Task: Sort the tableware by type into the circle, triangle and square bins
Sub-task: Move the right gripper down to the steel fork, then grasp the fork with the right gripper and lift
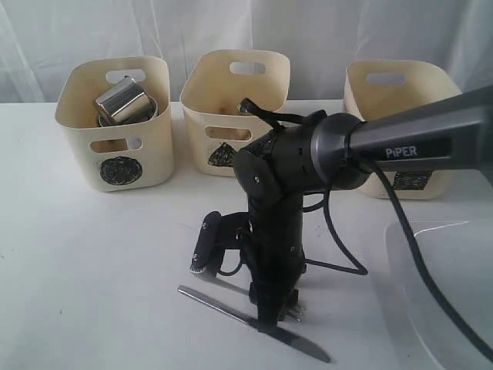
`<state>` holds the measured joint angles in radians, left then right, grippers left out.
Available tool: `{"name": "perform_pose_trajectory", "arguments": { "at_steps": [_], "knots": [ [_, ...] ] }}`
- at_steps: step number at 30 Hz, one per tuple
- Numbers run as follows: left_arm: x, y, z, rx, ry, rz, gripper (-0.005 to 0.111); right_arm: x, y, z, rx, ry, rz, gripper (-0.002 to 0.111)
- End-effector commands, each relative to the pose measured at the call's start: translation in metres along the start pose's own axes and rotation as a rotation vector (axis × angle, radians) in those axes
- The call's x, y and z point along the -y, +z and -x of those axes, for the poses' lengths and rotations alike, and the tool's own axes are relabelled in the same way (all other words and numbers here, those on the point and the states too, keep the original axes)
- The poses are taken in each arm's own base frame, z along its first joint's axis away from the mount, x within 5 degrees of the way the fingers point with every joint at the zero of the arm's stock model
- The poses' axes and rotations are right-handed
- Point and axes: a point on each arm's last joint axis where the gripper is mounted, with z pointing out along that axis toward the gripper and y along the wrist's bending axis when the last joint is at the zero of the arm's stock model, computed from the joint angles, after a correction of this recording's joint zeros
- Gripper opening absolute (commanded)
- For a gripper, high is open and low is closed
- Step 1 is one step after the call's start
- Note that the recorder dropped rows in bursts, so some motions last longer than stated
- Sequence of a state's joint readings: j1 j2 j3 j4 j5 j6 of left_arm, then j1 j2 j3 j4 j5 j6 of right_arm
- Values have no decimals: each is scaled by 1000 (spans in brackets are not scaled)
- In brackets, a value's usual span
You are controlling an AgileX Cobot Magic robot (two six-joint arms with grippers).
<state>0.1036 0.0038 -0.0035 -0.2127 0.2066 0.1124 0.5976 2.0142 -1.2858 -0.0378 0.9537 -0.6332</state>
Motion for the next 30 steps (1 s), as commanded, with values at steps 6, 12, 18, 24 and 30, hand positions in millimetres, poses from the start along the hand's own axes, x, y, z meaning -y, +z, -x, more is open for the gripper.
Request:
{"name": "perform_pose_trajectory", "arguments": {
  "at_steps": [6, 12, 18, 24, 30],
  "knots": [
    [0, 0, -1, 2, -1, -7, 0, -1, 3, -2, -20, 3, 5, 20],
    [0, 0, -1, 2, -1, -7, 0, -1, 2, -2, -18, 3, 4, 0],
    [0, 0, -1, 2, -1, -7, 0, 2, -33, 0, 72, 6, -65, 0],
    [0, 0, -1, 2, -1, -7, 0, 5, -74, 2, 267, 56, -200, 0],
    [0, 0, -1, 2, -1, -7, 0, 13, -116, 8, 530, 112, -394, 0]
  ]
}}
